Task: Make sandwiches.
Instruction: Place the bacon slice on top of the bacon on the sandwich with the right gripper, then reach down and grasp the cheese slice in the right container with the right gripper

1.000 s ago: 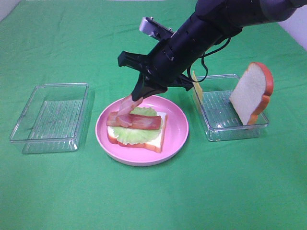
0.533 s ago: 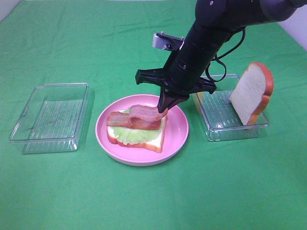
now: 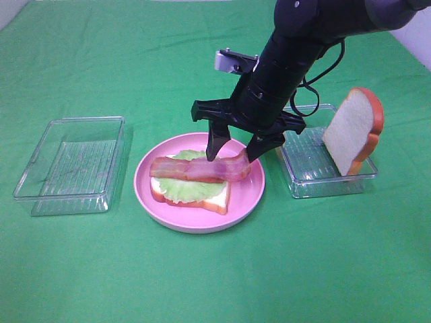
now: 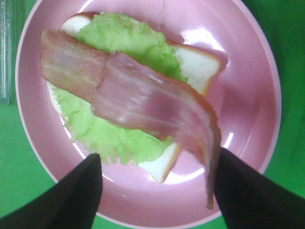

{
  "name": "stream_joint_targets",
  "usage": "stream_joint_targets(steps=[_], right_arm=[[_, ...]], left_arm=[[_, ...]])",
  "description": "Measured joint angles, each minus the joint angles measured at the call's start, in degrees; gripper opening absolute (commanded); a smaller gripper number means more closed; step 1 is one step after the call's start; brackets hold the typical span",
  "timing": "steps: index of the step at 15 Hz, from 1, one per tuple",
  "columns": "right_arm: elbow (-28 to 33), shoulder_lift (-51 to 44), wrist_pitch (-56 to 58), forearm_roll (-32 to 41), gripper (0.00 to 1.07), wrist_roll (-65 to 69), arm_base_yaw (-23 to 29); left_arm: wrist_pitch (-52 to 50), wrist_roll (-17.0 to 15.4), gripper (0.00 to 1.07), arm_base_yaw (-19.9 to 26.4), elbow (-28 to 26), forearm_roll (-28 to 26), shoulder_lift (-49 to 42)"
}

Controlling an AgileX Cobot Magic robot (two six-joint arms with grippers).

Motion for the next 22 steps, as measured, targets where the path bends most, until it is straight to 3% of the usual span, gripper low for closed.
stream_joint_targets(steps=[6,8,13,17,22], right_arm=[[0.00,-1.89,1.55,-1.95,0.69,0.00,0.00],[0.00,-5.21,1.55,-4.47,0.77,0.00,0.00],[-0.57,-10.14,2.52,-6.82,0.76,0.46,0.00],[-9.17,-10.54,11.57,-16.16,0.67,3.04,-0.40],[-12.72,-6.30,11.92,-13.81,0.62,2.29,-6.19]], left_arm=[[0.00,0.00,0.89,0.00,0.00,0.00,0.00],[0.00,0.00,0.89,0.00,0.00,0.00,0.00],[0.00,0.00,0.89,0.00,0.00,0.00,0.00],[0.00,0.00,0.89,0.00,0.00,0.00,0.00],[0.00,0.00,0.89,0.00,0.00,0.00,0.00]])
